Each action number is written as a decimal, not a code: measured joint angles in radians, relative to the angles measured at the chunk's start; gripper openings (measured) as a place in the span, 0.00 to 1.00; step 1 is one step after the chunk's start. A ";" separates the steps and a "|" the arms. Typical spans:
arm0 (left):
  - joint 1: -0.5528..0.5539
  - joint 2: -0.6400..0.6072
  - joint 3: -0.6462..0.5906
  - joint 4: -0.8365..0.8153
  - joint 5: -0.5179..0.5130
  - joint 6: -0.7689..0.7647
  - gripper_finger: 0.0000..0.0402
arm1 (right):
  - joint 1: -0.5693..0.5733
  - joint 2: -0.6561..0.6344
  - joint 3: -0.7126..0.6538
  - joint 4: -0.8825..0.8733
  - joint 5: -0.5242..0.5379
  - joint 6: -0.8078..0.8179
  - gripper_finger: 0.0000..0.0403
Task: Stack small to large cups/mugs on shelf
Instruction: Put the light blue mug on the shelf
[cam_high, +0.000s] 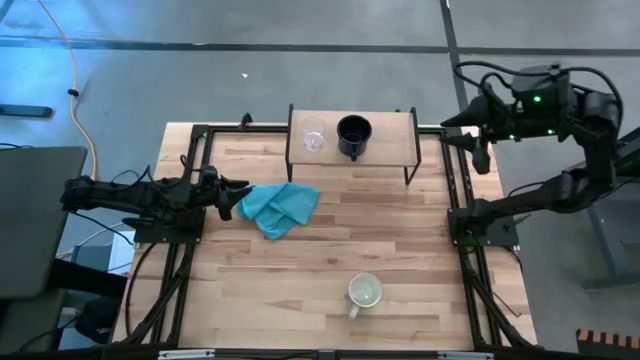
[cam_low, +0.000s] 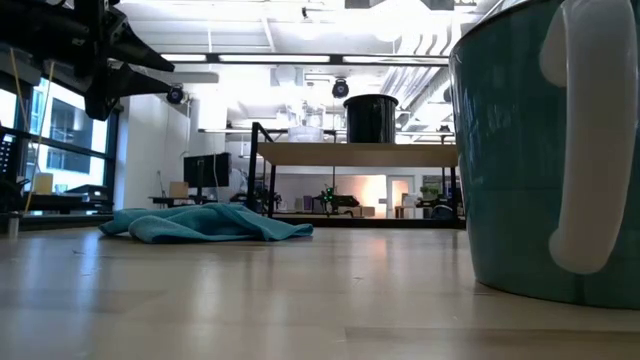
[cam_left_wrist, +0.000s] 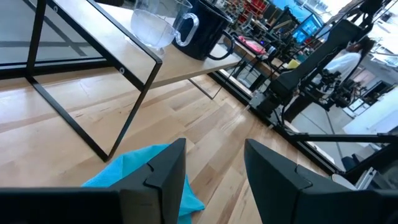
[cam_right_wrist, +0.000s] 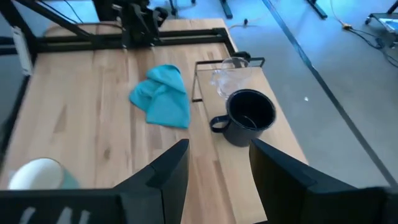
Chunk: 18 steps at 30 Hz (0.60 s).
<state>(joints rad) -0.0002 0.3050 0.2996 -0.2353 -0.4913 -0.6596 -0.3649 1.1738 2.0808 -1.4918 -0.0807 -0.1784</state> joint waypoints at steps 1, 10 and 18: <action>0.000 0.000 0.000 0.000 0.000 0.000 0.38 | 0.000 -0.006 0.000 0.000 -0.007 0.009 0.40; 0.000 0.000 0.000 0.001 0.000 0.000 0.38 | 0.000 -0.050 0.000 0.000 -0.096 0.051 0.40; 0.000 0.000 0.000 0.001 0.000 -0.001 0.38 | 0.000 -0.099 -0.002 0.025 -0.158 0.047 0.40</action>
<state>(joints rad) -0.0002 0.3054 0.2996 -0.2340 -0.4915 -0.6601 -0.3645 1.0748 2.0792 -1.4672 -0.2388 -0.1317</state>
